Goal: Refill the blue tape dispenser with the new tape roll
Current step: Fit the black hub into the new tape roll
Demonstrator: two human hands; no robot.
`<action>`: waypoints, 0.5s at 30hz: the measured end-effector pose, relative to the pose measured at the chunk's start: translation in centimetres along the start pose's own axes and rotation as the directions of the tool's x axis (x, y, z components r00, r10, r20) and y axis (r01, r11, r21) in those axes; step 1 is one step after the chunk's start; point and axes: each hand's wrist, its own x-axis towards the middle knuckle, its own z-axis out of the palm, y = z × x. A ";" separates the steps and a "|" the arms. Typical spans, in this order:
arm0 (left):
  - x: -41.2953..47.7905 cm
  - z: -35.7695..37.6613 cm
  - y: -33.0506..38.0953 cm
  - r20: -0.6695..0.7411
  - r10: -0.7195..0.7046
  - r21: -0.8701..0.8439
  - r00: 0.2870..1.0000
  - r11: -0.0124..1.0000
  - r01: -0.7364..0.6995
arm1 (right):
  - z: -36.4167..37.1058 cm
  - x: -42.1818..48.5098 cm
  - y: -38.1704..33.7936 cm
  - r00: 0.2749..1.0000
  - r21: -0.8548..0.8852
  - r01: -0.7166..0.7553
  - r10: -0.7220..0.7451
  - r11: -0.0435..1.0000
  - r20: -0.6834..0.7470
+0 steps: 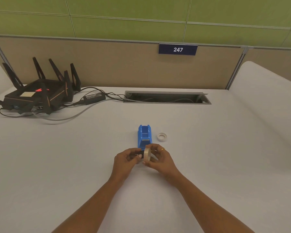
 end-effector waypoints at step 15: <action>0.0 0.0 0.0 0.010 0.012 -0.023 1.000 1.000 -0.012 | 0.1 0.1 0.5 0.999 0.045 0.021 -0.022 0.999 0.025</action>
